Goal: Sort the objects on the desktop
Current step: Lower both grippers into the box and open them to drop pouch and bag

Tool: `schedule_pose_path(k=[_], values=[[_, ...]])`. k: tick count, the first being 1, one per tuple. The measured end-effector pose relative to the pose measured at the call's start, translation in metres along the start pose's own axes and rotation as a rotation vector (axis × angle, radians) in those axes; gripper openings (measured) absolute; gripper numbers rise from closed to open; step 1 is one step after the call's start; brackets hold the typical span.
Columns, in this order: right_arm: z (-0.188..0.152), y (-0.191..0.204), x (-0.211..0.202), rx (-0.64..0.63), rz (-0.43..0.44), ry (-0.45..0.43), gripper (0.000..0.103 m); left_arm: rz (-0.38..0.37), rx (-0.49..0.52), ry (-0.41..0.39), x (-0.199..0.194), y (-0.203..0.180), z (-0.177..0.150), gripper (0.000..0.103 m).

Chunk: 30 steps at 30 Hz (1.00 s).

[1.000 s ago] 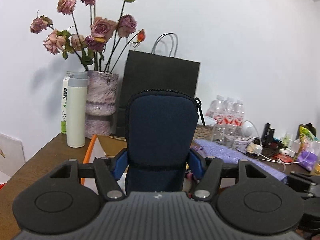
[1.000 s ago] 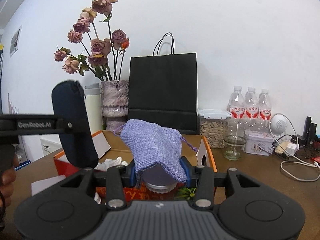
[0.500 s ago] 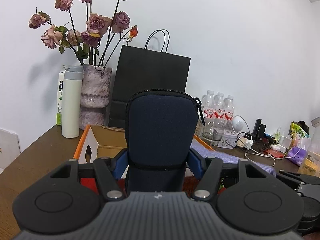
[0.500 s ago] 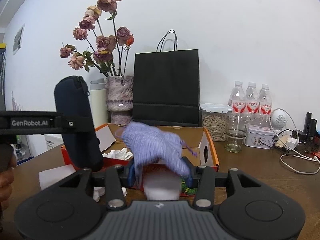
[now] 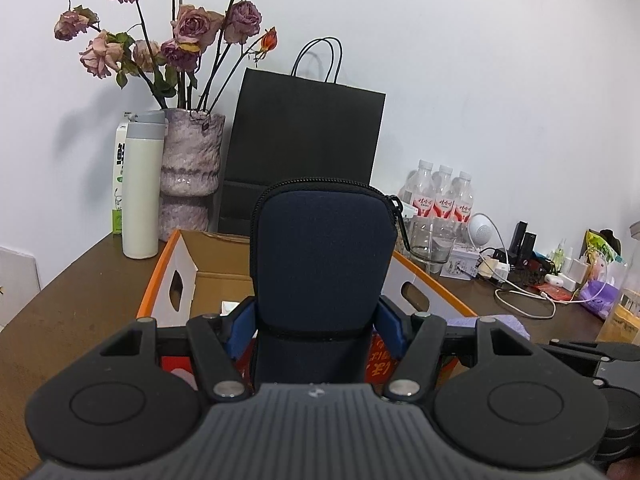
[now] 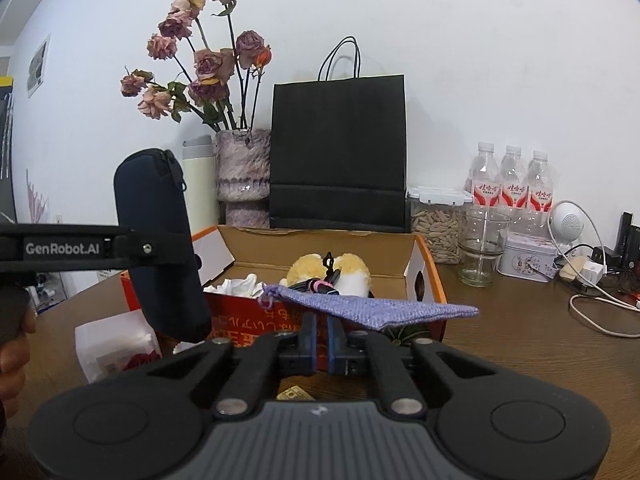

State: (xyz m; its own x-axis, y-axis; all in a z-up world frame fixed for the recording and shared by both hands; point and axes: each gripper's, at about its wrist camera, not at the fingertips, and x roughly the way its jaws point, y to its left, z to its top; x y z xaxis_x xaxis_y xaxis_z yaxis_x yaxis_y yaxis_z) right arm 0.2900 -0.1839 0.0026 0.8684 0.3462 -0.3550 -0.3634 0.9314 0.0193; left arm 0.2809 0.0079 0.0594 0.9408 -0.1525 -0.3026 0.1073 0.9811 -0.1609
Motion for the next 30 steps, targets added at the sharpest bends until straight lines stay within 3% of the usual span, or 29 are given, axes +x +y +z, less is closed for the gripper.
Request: schedule_pose_path(k=[5, 6, 7, 8, 12, 14, 16, 19, 20, 21, 23, 24, 25, 30], values=[[0.002, 0.013, -0.007, -0.071, 0.073, 0.061, 0.028, 0.006, -0.006, 0.017, 0.001, 0.002, -0.001, 0.064], [0.002, 0.015, -0.008, -0.078, 0.084, 0.076, 0.043, 0.006, -0.008, 0.018, 0.001, 0.003, -0.001, 0.064], [0.001, 0.016, -0.01, -0.081, 0.07, 0.085, 0.057, 0.008, -0.011, 0.019, 0.0, 0.004, -0.001, 0.064], [-0.001, 0.017, -0.012, -0.09, 0.051, 0.095, 0.061, 0.01, -0.013, 0.02, 0.0, 0.005, -0.001, 0.064], [-0.006, 0.005, -0.022, -0.059, -0.004, 0.072, 0.063, 0.012, -0.024, 0.028, -0.003, 0.009, -0.002, 0.064], [-0.001, -0.003, -0.019, -0.05, -0.049, 0.035, 0.069, 0.013, -0.028, 0.031, -0.003, 0.01, -0.002, 0.064], [0.003, -0.007, -0.007, -0.075, -0.083, 0.011, 0.095, 0.014, -0.027, 0.034, -0.003, 0.01, -0.003, 0.064], [0.006, -0.007, 0.024, -0.162, -0.143, 0.047, 0.096, 0.009, -0.022, 0.035, -0.005, 0.009, -0.004, 0.064], [0.005, -0.007, 0.035, -0.184, -0.15, 0.066, 0.094, 0.007, -0.022, 0.035, -0.006, 0.009, -0.005, 0.064], [0.004, -0.007, 0.043, -0.197, -0.16, 0.085, 0.085, 0.008, -0.023, 0.035, -0.006, 0.009, -0.005, 0.064], [0.002, -0.007, 0.051, -0.187, -0.154, 0.117, 0.051, 0.012, -0.027, 0.036, -0.006, 0.011, -0.006, 0.064], [0.001, -0.008, 0.05, -0.175, -0.131, 0.125, 0.015, 0.013, -0.03, 0.037, -0.005, 0.012, -0.005, 0.064], [0.001, -0.008, 0.045, -0.171, -0.127, 0.111, 0.006, 0.012, -0.034, 0.038, -0.004, 0.013, -0.005, 0.064], [0.011, 0.0, 0.012, -0.185, -0.132, -0.04, 0.004, 0.006, -0.037, 0.037, -0.006, 0.013, -0.005, 0.064]])
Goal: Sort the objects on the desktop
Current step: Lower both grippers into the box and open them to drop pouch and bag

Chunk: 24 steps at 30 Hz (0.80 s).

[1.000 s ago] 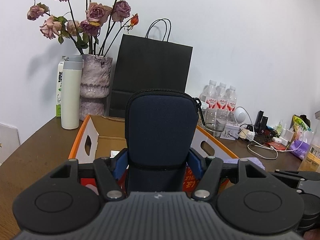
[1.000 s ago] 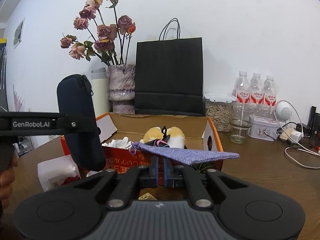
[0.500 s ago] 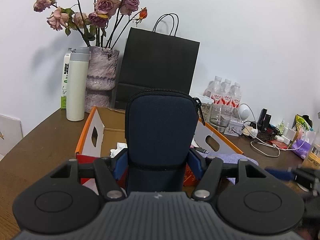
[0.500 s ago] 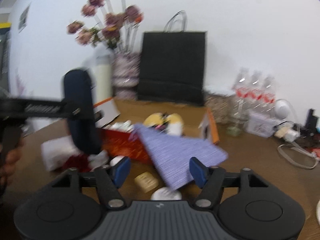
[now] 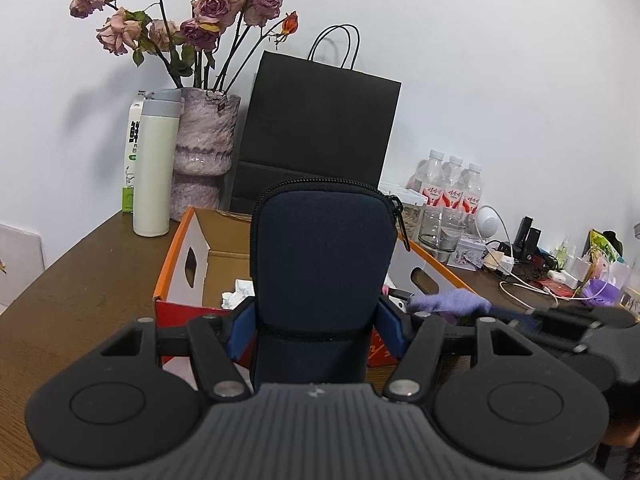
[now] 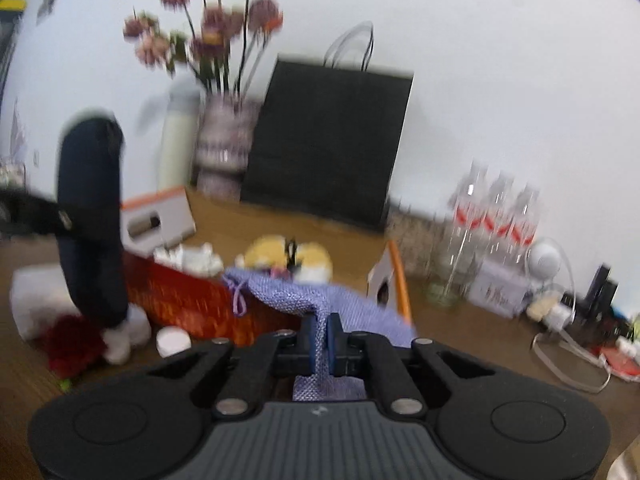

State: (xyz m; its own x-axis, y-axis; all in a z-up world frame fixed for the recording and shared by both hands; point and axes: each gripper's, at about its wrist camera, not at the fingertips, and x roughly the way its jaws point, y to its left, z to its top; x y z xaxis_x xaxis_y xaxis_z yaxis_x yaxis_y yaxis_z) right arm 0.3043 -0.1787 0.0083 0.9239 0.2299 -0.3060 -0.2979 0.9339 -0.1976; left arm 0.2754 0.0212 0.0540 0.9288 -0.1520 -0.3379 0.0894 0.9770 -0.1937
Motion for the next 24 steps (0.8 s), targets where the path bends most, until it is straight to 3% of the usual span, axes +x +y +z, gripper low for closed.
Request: schedule_pose_path(k=[4, 10, 15, 24], values=[[0.02, -0.001, -0.019, -0.014, -0.017, -0.124, 0.004, -0.009, -0.012, -0.014, -0.002, 0.0, 0.007, 0.064], [0.052, -0.004, 0.006, 0.006, -0.039, -0.183, 0.004, -0.017, -0.016, -0.07, 0.007, -0.002, 0.034, 0.064], [0.055, 0.0, 0.048, 0.052, -0.024, -0.152, 0.004, -0.002, -0.039, -0.072, 0.034, 0.003, 0.049, 0.064], [0.046, -0.006, 0.12, 0.099, 0.038, -0.029, 0.004, 0.041, -0.031, 0.029, 0.102, 0.025, 0.049, 0.064]])
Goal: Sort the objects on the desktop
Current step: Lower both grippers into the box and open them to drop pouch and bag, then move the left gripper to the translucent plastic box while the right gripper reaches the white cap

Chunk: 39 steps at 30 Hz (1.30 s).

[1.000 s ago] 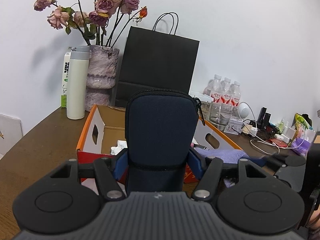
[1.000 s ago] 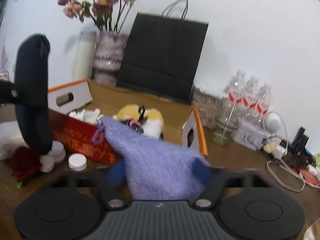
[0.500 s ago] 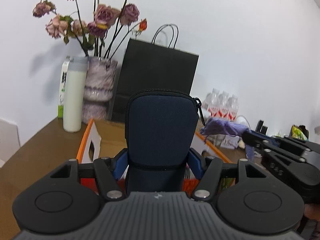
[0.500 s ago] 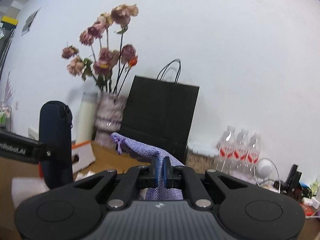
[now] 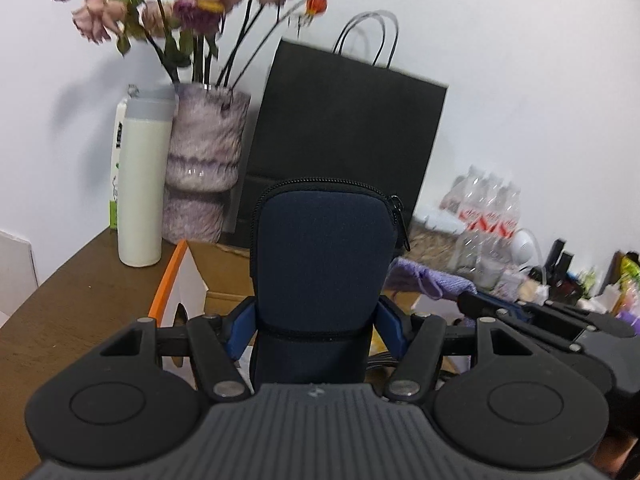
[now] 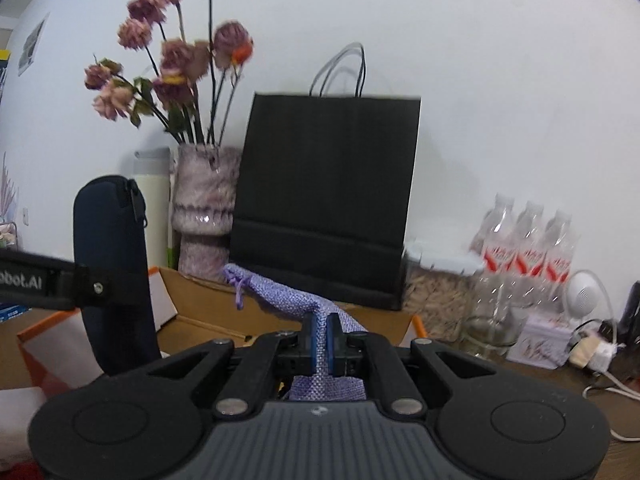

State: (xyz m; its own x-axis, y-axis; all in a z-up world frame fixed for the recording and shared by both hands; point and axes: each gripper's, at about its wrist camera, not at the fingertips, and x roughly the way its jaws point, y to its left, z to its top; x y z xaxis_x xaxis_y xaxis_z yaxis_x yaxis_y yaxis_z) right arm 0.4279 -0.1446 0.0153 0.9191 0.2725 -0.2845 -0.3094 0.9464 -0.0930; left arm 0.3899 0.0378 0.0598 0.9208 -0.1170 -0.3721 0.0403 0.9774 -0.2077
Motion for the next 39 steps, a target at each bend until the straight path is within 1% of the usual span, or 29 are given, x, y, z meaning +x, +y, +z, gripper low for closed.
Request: schedule_pose_path(k=[5, 7, 8, 9, 10, 11, 12, 13, 15, 24, 31, 39], values=[[-0.008, -0.005, 0.026, 0.015, 0.039, 0.068, 0.006, 0.02, 0.018, 0.061, 0.031, 0.007, -0.005, 0.064], [-0.012, -0.007, 0.03, 0.03, 0.056, 0.087, 0.014, 0.019, 0.02, 0.071, 0.036, 0.009, -0.007, 0.065], [-0.013, -0.008, 0.031, 0.042, 0.066, 0.095, 0.019, 0.018, 0.023, 0.066, 0.037, 0.009, -0.008, 0.068], [-0.014, -0.009, 0.031, 0.054, 0.076, 0.103, 0.035, 0.027, 0.028, 0.057, 0.036, 0.009, -0.007, 0.075], [-0.015, -0.01, 0.031, 0.071, 0.088, 0.107, 0.062, 0.039, 0.034, 0.035, 0.034, 0.008, -0.007, 0.081], [-0.016, -0.011, 0.029, 0.09, 0.098, 0.107, 0.077, 0.049, 0.035, 0.009, 0.03, 0.008, -0.007, 0.097], [-0.017, -0.012, 0.026, 0.105, 0.104, 0.098, 0.097, 0.055, 0.033, -0.017, 0.026, 0.008, -0.006, 0.103], [-0.016, -0.011, 0.023, 0.11, 0.107, 0.085, 0.099, 0.06, 0.032, -0.048, 0.022, 0.007, -0.005, 0.103], [-0.015, -0.008, 0.018, 0.1, 0.102, 0.069, 0.101, 0.062, 0.043, -0.078, 0.016, 0.004, -0.005, 0.103], [-0.014, 0.001, -0.007, 0.075, 0.087, 0.027, 0.102, 0.088, 0.098, -0.123, -0.005, -0.008, -0.011, 0.103], [-0.022, 0.002, -0.038, 0.081, 0.073, 0.03, 0.102, 0.114, 0.08, -0.114, -0.032, -0.005, -0.022, 0.103], [-0.041, 0.0, -0.082, 0.099, 0.048, 0.065, 0.102, 0.158, 0.095, -0.109, -0.07, -0.003, -0.048, 0.103]])
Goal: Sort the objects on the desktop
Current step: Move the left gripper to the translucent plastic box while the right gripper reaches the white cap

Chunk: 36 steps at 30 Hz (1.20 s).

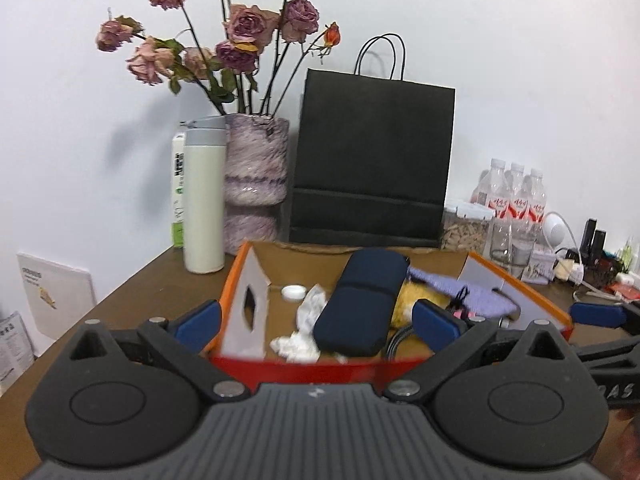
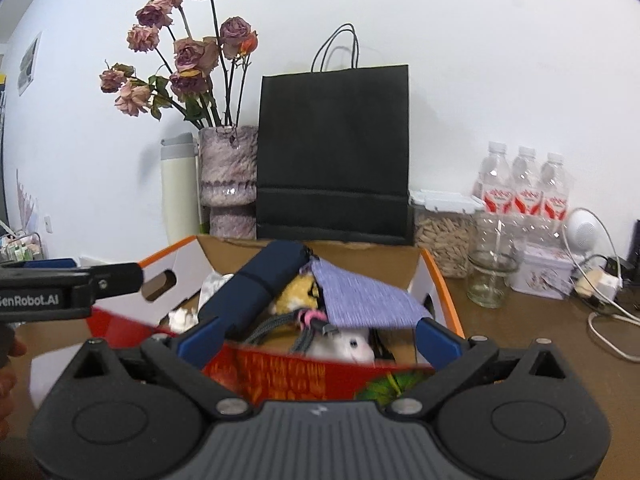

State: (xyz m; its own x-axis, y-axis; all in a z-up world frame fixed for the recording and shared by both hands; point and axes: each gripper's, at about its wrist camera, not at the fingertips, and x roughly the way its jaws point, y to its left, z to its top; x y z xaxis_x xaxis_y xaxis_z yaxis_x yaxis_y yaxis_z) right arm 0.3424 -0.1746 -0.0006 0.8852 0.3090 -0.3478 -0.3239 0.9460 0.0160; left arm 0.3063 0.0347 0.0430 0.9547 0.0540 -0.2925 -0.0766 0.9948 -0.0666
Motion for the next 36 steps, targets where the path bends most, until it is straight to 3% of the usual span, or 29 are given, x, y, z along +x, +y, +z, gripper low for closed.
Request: schedule_pose_path(k=[11, 29, 36], values=[[-0.039, 0.01, -0.046, -0.011, -0.026, 0.114, 0.102, -0.019, 0.035, 0.069, -0.047, 0.001, -0.037, 0.103], [-0.074, 0.013, -0.06, 0.028, -0.026, 0.338, 0.102, -0.067, 0.056, 0.115, -0.076, -0.004, -0.055, 0.103], [-0.075, 0.015, -0.064, 0.029, -0.038, 0.341, 0.103, -0.106, 0.094, 0.16, -0.076, -0.011, -0.059, 0.103]])
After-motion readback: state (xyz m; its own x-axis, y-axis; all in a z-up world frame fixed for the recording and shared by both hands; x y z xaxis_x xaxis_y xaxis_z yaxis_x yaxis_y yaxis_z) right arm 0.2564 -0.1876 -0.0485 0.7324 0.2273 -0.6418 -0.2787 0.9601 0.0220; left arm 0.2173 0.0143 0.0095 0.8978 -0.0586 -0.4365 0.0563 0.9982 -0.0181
